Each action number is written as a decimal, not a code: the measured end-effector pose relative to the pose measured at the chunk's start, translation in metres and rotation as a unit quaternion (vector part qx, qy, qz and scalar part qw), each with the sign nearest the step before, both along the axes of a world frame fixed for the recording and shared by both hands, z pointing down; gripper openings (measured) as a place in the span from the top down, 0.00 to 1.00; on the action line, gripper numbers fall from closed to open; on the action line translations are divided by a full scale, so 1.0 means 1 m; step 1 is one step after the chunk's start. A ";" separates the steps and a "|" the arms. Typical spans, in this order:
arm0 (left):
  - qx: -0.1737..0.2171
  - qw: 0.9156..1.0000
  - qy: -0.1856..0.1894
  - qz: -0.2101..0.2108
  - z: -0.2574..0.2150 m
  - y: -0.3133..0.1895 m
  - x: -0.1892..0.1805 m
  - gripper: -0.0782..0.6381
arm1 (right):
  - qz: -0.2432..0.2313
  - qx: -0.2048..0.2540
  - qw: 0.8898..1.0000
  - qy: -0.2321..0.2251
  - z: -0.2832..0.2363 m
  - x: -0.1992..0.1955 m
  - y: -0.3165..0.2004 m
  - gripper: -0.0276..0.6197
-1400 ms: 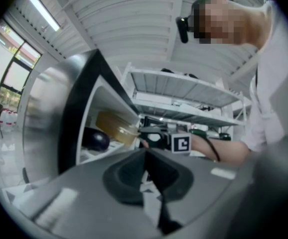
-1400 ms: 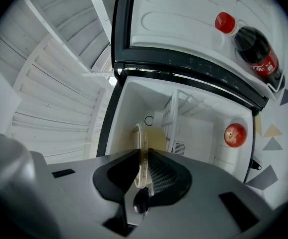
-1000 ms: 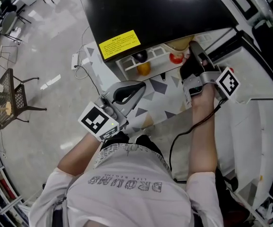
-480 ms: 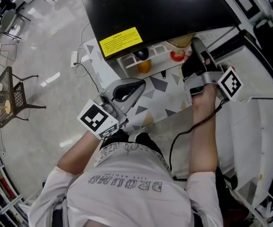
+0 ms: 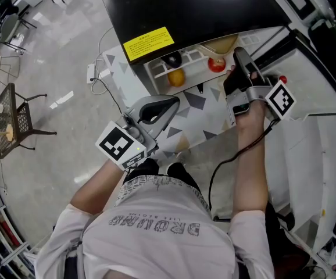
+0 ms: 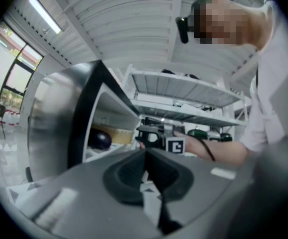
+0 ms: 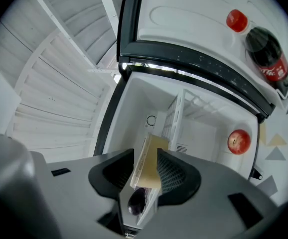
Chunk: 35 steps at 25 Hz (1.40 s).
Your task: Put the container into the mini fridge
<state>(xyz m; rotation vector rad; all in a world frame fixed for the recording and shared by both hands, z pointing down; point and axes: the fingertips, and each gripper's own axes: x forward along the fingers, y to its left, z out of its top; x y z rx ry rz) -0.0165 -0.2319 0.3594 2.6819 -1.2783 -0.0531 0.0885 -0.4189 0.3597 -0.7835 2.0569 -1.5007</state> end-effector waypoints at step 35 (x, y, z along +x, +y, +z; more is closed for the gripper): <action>0.043 0.997 -0.001 0.058 -0.035 0.023 -0.004 0.88 | 0.033 0.079 0.995 0.050 -0.033 0.043 0.129 0.95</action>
